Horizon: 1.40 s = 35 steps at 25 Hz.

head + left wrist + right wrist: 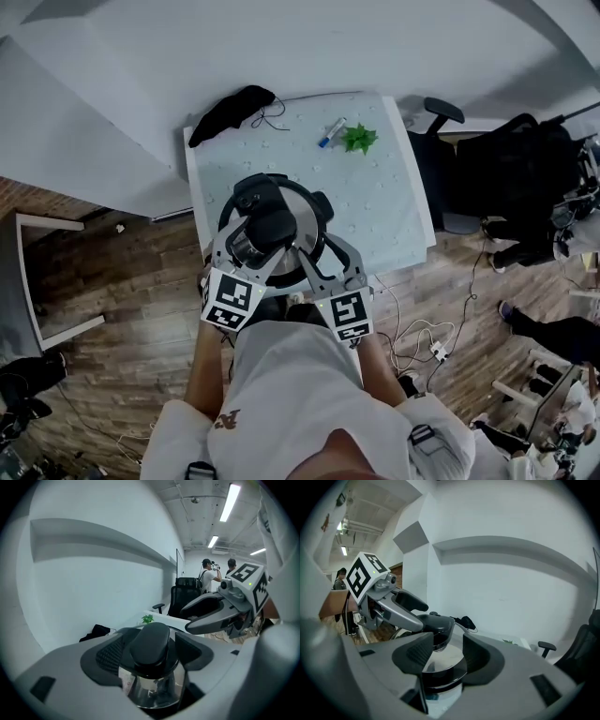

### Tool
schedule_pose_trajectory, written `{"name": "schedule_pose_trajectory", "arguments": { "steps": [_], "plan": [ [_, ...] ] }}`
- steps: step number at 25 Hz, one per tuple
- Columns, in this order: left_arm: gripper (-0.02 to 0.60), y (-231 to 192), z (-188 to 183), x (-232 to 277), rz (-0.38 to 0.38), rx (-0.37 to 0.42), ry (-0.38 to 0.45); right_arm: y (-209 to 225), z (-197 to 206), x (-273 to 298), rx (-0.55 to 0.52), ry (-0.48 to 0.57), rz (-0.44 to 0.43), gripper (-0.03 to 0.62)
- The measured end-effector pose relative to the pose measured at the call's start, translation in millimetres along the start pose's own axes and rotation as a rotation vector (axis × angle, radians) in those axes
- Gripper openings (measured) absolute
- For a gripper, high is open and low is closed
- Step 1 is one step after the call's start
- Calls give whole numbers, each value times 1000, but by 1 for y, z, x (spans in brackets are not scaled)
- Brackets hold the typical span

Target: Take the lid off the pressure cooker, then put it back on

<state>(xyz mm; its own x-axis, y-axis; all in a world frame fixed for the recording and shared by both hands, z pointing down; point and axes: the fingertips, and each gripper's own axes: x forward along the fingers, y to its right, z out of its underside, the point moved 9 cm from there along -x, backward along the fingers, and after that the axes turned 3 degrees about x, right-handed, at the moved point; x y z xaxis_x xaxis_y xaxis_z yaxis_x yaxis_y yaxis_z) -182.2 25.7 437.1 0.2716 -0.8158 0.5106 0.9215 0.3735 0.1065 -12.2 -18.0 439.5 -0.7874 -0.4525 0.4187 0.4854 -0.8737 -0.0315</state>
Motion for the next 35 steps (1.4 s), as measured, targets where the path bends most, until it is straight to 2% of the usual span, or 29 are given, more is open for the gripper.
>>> {"name": "schedule_pose_trajectory", "arguments": {
  "steps": [9, 22, 32, 35],
  "plan": [
    [360, -9, 2, 28, 188, 79, -69, 0, 1, 11, 27, -35, 44, 199],
    [349, -20, 2, 52, 373, 126, -133, -2, 1, 24, 71, -70, 113, 199],
    [341, -20, -5, 56, 415, 167, -190, -2, -2, 24, 85, -85, 167, 199],
    [305, -18, -5, 56, 427, 166, -204, -4, -3, 24, 86, -84, 172, 199]
  ]
}}
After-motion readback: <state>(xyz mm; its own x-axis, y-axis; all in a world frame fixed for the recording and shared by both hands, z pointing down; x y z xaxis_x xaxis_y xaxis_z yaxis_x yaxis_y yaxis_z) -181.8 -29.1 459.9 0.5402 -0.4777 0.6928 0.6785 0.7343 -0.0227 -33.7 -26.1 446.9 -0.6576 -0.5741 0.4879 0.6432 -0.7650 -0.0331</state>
